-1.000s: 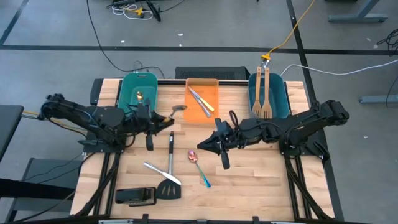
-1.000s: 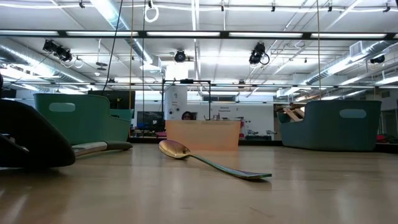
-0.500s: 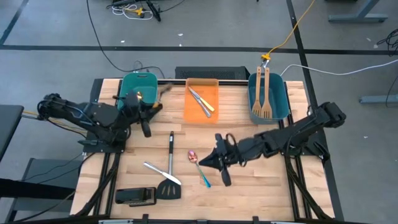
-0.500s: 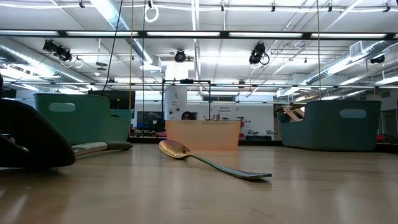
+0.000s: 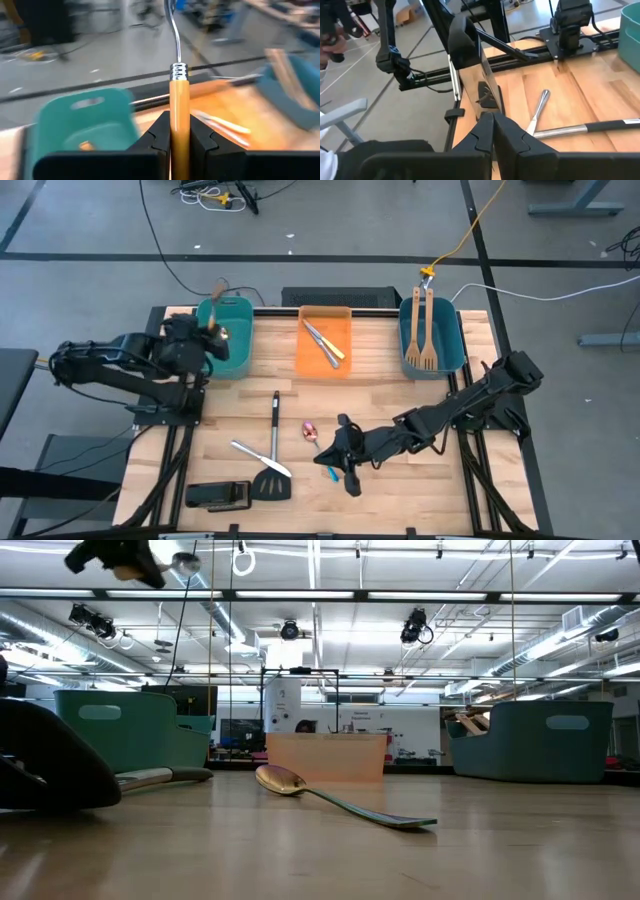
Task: Pick & Place Kitchen Items
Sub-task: Put the yellow spoon into the green bin
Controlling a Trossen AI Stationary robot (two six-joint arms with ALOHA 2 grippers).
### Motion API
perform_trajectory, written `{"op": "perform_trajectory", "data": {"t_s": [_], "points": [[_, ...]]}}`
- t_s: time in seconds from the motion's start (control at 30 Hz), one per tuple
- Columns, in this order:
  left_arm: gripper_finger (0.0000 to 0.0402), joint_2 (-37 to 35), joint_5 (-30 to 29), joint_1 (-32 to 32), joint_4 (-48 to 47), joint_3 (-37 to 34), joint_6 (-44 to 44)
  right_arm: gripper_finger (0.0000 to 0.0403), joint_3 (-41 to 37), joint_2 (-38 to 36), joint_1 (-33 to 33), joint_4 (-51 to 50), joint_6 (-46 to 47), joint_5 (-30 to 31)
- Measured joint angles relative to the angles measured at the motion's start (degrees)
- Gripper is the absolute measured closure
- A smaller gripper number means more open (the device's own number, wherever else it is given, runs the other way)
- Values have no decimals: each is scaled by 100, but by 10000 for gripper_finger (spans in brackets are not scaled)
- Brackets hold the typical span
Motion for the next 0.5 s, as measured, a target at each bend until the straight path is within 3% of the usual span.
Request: {"op": "perform_trajectory", "data": {"t_s": [0.1, 0.3, 0.5], "points": [[370, 5, 71, 408, -415, -1, -273, 383, 0, 0, -63, 109, -49, 0], [370, 86, 316, 1261, -390, -49, -125, 383, 0, 0, -171, 154, -290, 21], [370, 124, 1124, 2350, 197, -870, 468, 383, 0, 0, -197, 126, -602, 13]]}}
